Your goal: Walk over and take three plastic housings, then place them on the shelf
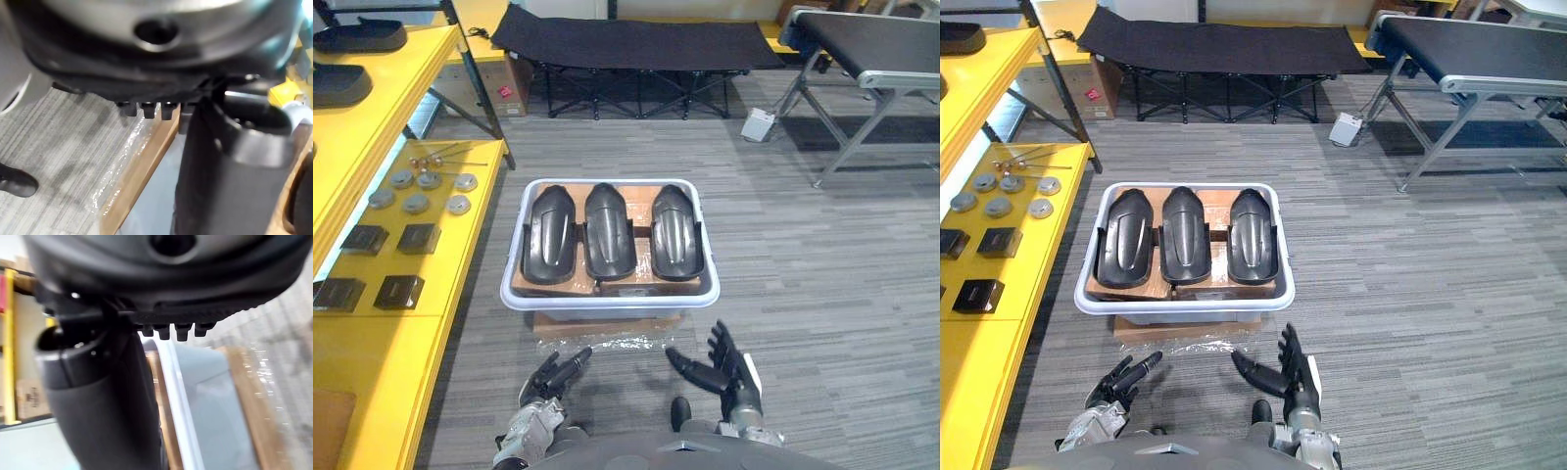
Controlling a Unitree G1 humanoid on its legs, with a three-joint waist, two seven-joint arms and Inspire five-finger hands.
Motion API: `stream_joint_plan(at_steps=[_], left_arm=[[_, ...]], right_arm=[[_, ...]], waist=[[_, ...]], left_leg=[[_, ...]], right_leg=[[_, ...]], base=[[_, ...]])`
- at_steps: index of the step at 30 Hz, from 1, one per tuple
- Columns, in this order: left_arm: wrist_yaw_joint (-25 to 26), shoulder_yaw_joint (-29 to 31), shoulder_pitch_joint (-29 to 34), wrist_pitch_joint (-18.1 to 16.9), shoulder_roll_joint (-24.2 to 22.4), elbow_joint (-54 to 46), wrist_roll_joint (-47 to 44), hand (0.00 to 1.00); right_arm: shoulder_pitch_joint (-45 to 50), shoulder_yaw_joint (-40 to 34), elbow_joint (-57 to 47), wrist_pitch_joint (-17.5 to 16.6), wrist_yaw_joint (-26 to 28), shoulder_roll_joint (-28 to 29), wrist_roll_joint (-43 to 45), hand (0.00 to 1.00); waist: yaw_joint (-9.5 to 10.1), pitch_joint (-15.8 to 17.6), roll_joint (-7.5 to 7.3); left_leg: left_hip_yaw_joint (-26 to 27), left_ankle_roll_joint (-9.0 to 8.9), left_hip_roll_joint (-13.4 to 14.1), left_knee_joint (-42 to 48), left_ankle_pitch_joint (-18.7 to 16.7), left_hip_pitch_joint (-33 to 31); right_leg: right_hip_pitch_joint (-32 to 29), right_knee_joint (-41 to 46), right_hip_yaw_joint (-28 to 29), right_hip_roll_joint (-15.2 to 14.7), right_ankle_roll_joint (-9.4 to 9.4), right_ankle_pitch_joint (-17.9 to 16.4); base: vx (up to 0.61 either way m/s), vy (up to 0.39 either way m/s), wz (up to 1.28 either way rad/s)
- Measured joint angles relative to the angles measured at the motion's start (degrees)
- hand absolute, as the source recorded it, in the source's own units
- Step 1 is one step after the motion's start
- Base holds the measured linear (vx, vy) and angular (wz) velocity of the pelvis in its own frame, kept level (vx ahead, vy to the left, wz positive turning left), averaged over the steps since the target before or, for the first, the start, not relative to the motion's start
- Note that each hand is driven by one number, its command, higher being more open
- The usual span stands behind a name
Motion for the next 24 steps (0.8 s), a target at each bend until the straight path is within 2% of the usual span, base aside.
stream_joint_plan(at_steps=[3,5,7,10,12,13,14,18,19,21,24], left_arm=[[-0.19,0.06,0.39,-0.72,0.65,1.44,0.96,1.0],[-0.59,-0.01,0.93,-1.28,1.0,1.46,2.21,1.0],[-1.14,-0.1,1.44,-1.54,1.59,1.46,2.21,1.0],[-1.26,-1.6,1.55,-1.56,4.26,0.96,2.28,1.0],[-1.22,-1.86,-0.75,-1.5,5.53,0.68,2.2,1.0],[-1.15,-1.86,-1.24,-1.55,5.8,0.04,2.2,1.0],[-1.03,-1.92,-2.21,-1.49,6.08,-0.9,2.2,1.0],[-0.84,-2.54,-3.81,-1.42,6.43,-3.33,2.18,1.0],[-0.84,-2.99,-5.09,-1.46,6.42,-3.95,2.16,1.0],[-1.01,-3.17,-5.41,-1.48,6.3,-5.19,2.13,1.0],[-1.56,-3.55,-5.92,-1.48,6.0,-6.15,2.07,1.0]], right_arm=[[-0.57,-2.01,-9.41,0.05,-2.76,-0.54,0.03,1.0],[-1.56,-4.27,-11.22,0.38,-3.31,-0.72,1.12,1.0],[-3.92,-7.32,-10.77,2.08,-2.53,-0.87,5.08,1.0],[-10.1,-11.8,-4.33,3.14,-2.6,-1.11,8.56,1.0],[-18.34,-15.12,1.87,3.66,-4.47,-3.44,8.51,1.0],[-20.41,-15.95,3.36,3.65,-5.24,-4.19,8.5,1.0],[-24.35,-17.56,6.03,3.64,-6.81,-5.62,8.57,1.0],[-36.81,-22.19,13.31,3.55,-11.36,-9.81,9.1,1.0],[-42.22,-23.99,16.61,3.47,-12.44,-12.81,10.75,1.0],[-47.93,-24.93,20.99,3.46,-12.66,-16.06,12.17,1.0],[-57.38,-25.02,29.82,3.48,-12.24,-21.62,13.95,1.0]], waist=[[-0.05,-0.12,-0.13],[-0.07,-0.45,-0.33],[-0.11,-0.45,-0.66],[0.05,0.6,-2.17],[0.25,5.53,-2.77],[0.46,6.76,-2.84],[1.19,9.15,-2.75],[2.56,14.96,-1.91],[3.38,17.28,-1.27],[3.45,18.54,-0.72],[4.6,19.61,0.48]], left_leg=[[0.71,-0.2,0.68,-0.13,-0.05,1.98],[0.82,-0.22,0.65,-0.35,-0.05,2.53],[0.68,-0.27,0.35,-0.56,-0.11,2.21],[-1.3,-0.2,0.34,2.81,-1.03,-2.99],[-3.99,0.47,0.47,8.4,-1.86,-9.18],[-4.58,0.54,0.47,9.3,-1.89,-10.69],[-5.41,0.79,0.46,10.66,-1.87,-13.3],[-7.22,1.78,-0.17,13.16,-1.23,-18.74],[-7.74,2.27,-0.71,13.44,-0.56,-20.1],[-8.6,2.79,-1.45,13.4,0.34,-21.87],[-10.06,3.22,-2.07,14.07,1.03,-25.17]], right_leg=[[1.4,0.03,0.33,0.7,-0.02,0.0],[1.71,0.02,0.36,0.74,-0.02,0.0],[1.43,0.06,0.32,0.61,-0.01,0.0],[-1.82,0.54,-0.15,0.22,0.02,0.04],[-4.62,1.18,-1.6,0.07,-0.1,1.06],[-5.42,1.13,-1.95,0.02,-0.02,1.42],[-6.79,1.08,-2.5,-0.09,-0.06,2.17],[-10.08,1.02,-3.46,-0.67,-0.12,4.0],[-11.01,1.0,-3.89,-1.13,0.05,4.52],[-12.29,1.01,-4.49,-1.71,0.12,5.05],[-14.61,0.93,-5.41,-2.05,0.06,5.77]], base=[[0.03,-0.031,-0.16],[-0.01,-0.015,-0.05],[-0.05,-0.002,0.0],[-0.12,-0.011,0.17],[-0.24,-0.016,0.42],[-0.22,-0.001,0.39],[-0.13,0.002,0.23],[-0.18,0.017,0.23],[-0.12,0.027,0.24],[-0.1,0.031,0.26],[-0.06,0.02,0.18]])
